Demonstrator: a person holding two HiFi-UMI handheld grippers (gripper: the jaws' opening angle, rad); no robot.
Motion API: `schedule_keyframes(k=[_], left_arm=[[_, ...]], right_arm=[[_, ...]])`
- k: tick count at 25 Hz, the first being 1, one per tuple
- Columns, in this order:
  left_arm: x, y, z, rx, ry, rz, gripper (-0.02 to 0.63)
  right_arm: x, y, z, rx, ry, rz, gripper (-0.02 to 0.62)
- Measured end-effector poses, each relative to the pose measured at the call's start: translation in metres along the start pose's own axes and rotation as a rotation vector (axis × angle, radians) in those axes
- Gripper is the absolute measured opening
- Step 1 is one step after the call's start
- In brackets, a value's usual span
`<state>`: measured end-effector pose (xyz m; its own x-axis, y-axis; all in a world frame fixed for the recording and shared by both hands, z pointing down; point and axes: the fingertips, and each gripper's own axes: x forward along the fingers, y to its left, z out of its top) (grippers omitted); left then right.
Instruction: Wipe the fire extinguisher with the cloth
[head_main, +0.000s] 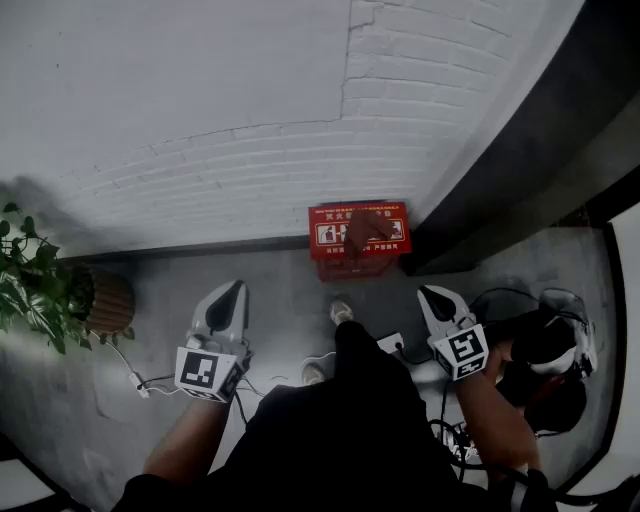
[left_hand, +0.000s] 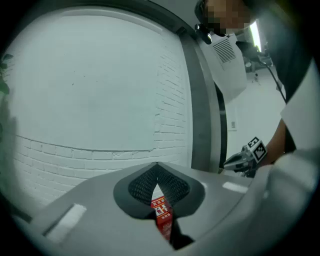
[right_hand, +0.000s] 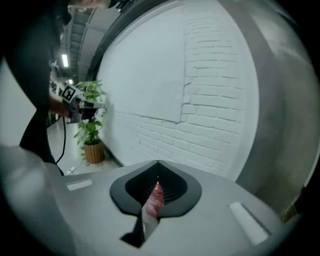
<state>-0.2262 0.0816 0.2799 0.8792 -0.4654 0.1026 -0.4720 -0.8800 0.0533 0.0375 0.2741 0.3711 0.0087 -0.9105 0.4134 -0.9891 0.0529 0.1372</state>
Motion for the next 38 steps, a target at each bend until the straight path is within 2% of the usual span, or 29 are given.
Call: schedule_keyframes(k=[5,9,12,16,20,23,25,28,31,35,38], left_arm=[[0.057,0.012,0.015,0.01,-0.015,0.005,0.0],[0.113,0.036,0.025,0.049,0.002,0.079,0.0],[0.141,0.058,0.021,0.031,0.03,0.131,0.0],[0.164,0.058,0.033,-0.016,0.023,0.137,0.0],[0.193,0.058,0.051,0.032,0.017,0.134,0.0],[0.212,0.054,0.043,0.06,0.068,0.136,0.0],[0.225,0.055,0.033,0.057,0.112,0.14,0.0],[0.245,0.063,0.025,0.052,0.133,0.154,0.0],[0.247,0.07,0.023,0.062,0.161,0.173,0.0],[0.231,0.083,0.02,0.058,0.189,0.235,0.0],[0.21,0.096,0.019,0.058,0.212,0.294,0.0]], right_arm=[[0.092,-0.039,-0.014,0.066,0.037,-0.02,0.003],[0.165,-0.075,-0.035,0.115,0.108,-0.026,0.003],[0.202,-0.088,-0.058,0.144,0.187,0.002,0.003],[0.239,-0.098,-0.08,0.124,0.251,0.086,0.003],[0.273,-0.109,-0.101,0.098,0.291,0.142,0.005],[0.289,-0.102,-0.134,0.13,0.391,0.207,0.095],[0.3,-0.102,-0.156,0.137,0.45,0.215,0.108],[0.326,-0.112,-0.179,0.109,0.506,0.218,0.149],[0.345,-0.108,-0.194,0.049,0.567,0.27,0.179],[0.354,-0.099,-0.224,-0.021,0.669,0.313,0.215],[0.357,-0.092,-0.234,-0.076,0.706,0.306,0.219]])
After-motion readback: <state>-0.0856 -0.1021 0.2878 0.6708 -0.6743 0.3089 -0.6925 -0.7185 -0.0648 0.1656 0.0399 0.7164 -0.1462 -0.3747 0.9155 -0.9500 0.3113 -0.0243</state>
